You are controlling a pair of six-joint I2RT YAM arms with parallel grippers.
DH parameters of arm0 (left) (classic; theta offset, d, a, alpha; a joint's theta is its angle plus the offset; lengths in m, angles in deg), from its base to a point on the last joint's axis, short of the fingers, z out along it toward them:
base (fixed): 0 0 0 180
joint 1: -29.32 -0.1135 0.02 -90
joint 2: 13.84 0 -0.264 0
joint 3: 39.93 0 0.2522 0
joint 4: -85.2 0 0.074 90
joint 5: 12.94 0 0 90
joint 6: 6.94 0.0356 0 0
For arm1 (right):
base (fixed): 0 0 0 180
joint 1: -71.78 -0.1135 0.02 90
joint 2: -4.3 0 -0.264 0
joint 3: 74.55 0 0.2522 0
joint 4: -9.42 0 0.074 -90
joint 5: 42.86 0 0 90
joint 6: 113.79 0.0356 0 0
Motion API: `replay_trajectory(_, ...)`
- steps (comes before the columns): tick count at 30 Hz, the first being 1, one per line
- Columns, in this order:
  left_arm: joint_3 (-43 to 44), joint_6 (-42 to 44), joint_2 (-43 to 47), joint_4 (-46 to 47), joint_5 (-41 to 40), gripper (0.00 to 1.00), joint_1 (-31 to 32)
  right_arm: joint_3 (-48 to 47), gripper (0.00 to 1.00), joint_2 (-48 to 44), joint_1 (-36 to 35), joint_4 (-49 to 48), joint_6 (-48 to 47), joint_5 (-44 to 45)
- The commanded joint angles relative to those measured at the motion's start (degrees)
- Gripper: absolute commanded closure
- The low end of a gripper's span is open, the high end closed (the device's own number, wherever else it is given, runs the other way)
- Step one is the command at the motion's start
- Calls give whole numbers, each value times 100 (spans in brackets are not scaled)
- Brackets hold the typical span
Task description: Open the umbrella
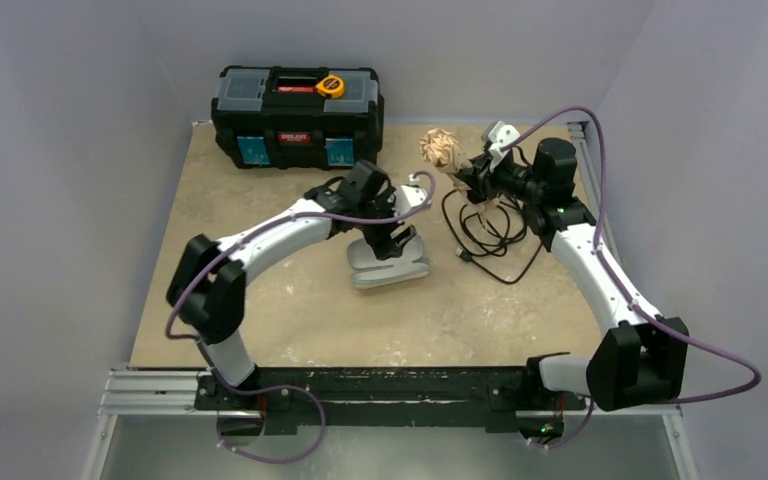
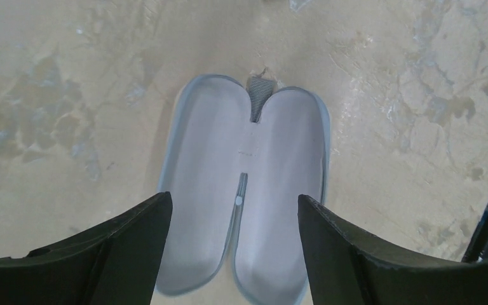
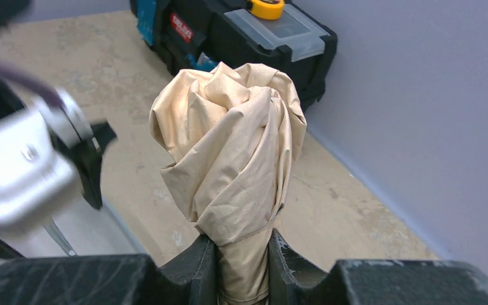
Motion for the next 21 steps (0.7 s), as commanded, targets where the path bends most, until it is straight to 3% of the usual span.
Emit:
replay_trajectory(1, 936, 170, -1092, -1101, -735, 29, 406, -337, 100, -188, 308, -23, 956, 264)
replay_trajectory(6, 1386, 69, -1783, -1777, -1275, 34, 502, -340, 100, -305, 465, 116, 1059, 241)
replay_trajectory(11, 1027, 290, -1747, -2467, -1854, 33, 195, -279, 100, -316, 469, 132, 1015, 133)
replay_trajectory(17, 192, 752, -1342, -2943, -2049, 33, -1232, -305, 100, -115, 473, 337, 1013, -12)
replay_trajectory(21, -167, 1341, -1066, -2874, -2616, 32, -2260, -323, 100, -8, 476, 482, 987, -133)
